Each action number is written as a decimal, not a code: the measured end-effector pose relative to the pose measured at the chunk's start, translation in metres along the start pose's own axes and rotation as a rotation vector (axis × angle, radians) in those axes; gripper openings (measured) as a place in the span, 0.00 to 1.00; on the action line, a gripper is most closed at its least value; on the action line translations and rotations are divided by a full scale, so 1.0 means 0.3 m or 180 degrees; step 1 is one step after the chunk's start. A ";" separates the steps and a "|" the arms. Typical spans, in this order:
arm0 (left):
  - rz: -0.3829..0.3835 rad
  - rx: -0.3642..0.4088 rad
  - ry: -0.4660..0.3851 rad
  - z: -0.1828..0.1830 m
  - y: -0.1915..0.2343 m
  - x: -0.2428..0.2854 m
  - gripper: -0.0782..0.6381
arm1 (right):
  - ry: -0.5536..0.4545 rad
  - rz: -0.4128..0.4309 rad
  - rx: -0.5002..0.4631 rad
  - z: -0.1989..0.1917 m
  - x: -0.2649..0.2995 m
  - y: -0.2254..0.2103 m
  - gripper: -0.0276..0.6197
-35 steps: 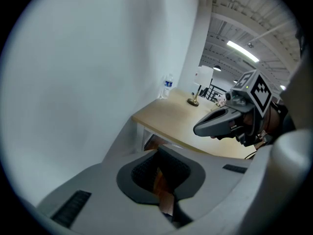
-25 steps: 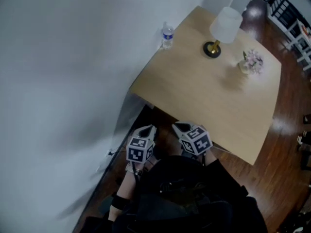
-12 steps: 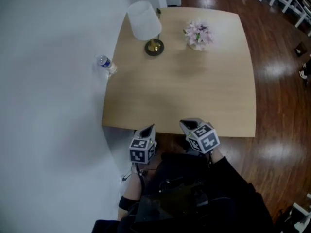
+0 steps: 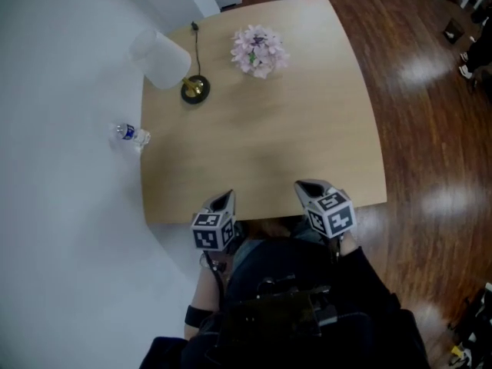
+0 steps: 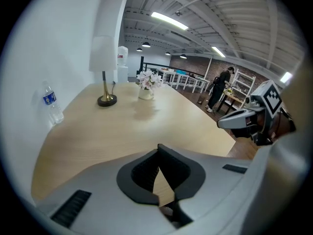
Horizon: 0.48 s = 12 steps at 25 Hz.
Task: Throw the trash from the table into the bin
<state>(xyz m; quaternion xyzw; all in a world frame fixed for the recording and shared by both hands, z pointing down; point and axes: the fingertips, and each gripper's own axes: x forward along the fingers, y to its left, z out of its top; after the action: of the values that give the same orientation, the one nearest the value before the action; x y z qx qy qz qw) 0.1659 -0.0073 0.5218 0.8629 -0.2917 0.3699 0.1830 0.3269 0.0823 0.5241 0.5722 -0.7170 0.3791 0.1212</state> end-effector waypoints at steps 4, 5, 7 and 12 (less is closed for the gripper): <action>-0.0120 0.0136 0.0019 0.031 -0.034 -0.005 0.11 | -0.0038 -0.0150 0.0121 -0.011 -0.056 -0.039 0.05; -0.0151 0.0163 0.0020 0.037 -0.038 -0.012 0.11 | -0.0036 -0.0183 0.0133 -0.010 -0.066 -0.036 0.05; -0.0205 0.0194 0.0016 0.041 -0.038 -0.024 0.11 | -0.0039 -0.0241 0.0154 -0.006 -0.081 -0.026 0.05; -0.0257 0.0252 -0.0025 0.046 -0.032 -0.037 0.11 | -0.0140 -0.0347 0.0180 0.016 -0.115 -0.017 0.05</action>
<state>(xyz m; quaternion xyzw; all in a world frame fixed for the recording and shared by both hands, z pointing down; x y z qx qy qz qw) 0.1731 -0.0032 0.5036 0.8820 -0.2424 0.3702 0.1624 0.3439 0.1040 0.5019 0.6218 -0.6763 0.3794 0.1096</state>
